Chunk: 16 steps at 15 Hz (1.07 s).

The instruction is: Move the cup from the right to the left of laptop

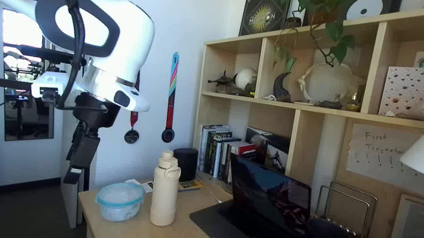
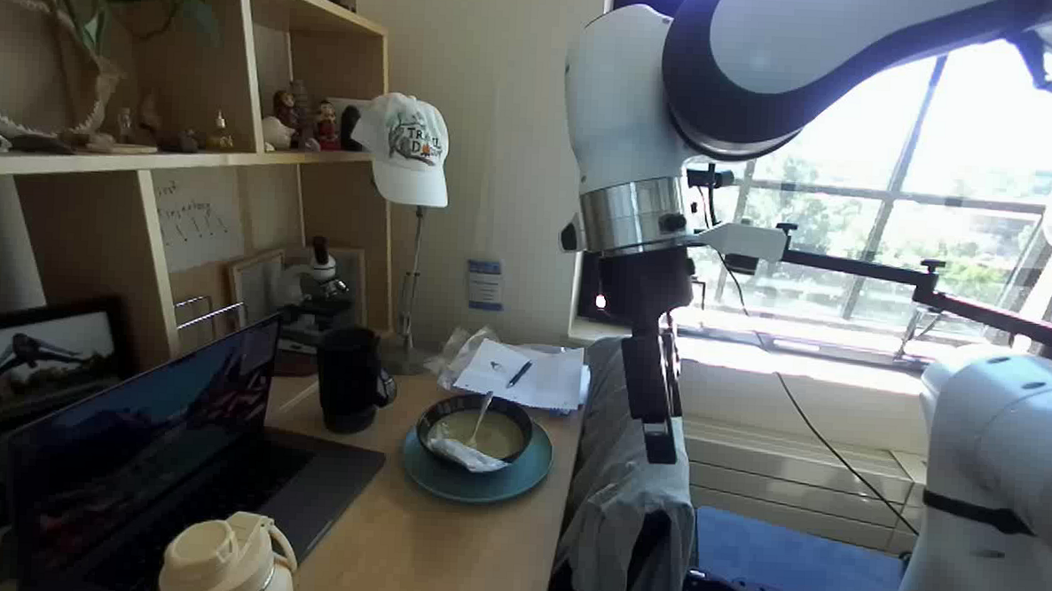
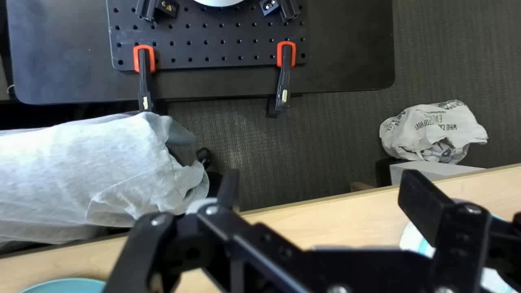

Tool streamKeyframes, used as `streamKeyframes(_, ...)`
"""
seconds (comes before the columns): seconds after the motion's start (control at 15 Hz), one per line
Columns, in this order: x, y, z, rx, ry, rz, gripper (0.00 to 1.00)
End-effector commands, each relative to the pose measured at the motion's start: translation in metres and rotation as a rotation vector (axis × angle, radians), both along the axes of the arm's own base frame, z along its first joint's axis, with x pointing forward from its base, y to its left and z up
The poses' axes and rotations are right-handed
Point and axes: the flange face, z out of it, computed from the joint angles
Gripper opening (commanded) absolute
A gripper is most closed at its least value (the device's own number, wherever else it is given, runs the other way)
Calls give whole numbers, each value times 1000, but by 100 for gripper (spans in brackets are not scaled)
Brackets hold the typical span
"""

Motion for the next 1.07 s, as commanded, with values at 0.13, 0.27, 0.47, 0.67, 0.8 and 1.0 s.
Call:
streamKeyframes(0.13,0,0,0,0,0,0,100)
streamKeyframes(0.27,0,0,0,0,0,0,100)
streamKeyframes(0.47,6,0,-2,-8,-8,-20,100)
streamKeyframes(0.67,32,-4,-3,-27,-30,-101,100)
streamKeyframes(0.8,60,-12,0,-47,-65,-186,100)
streamKeyframes(1.0,108,-31,10,-38,-131,-320,100)
